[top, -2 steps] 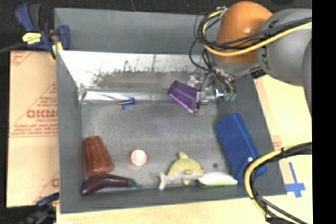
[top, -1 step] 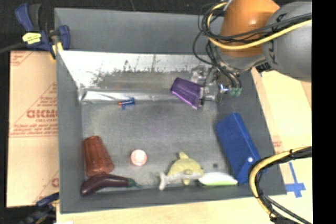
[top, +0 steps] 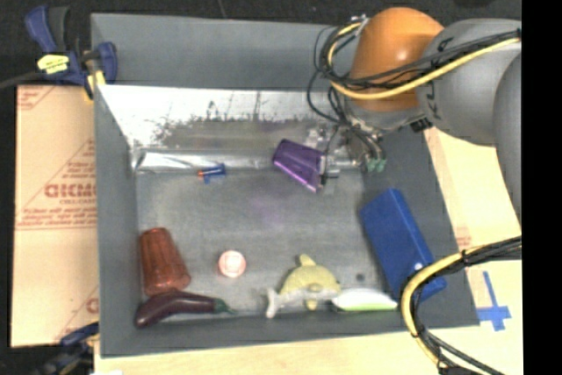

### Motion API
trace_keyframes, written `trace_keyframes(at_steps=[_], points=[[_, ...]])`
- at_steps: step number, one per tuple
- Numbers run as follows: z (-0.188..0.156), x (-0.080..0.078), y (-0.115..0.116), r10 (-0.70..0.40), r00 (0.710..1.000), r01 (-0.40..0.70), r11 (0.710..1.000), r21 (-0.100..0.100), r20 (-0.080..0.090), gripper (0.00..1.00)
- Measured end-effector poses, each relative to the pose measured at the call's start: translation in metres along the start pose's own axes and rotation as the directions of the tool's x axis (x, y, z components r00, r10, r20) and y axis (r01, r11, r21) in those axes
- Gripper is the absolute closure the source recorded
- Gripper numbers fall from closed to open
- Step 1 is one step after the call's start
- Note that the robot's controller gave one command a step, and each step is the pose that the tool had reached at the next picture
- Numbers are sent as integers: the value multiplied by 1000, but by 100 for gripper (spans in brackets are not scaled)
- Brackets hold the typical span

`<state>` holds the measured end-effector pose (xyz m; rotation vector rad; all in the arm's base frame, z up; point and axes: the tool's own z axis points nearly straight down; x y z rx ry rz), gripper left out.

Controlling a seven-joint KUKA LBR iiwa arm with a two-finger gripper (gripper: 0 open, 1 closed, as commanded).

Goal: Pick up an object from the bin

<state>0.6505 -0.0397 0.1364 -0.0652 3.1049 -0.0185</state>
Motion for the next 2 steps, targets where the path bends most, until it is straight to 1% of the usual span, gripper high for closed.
trace_keyframes(at_steps=[1, 2], points=[[-30, 3, -3, -5, 1000, 5, 1000, 1, -12, 100], [-2, -1, 2, 3, 1000, -3, 1000, -1, 1, 100]])
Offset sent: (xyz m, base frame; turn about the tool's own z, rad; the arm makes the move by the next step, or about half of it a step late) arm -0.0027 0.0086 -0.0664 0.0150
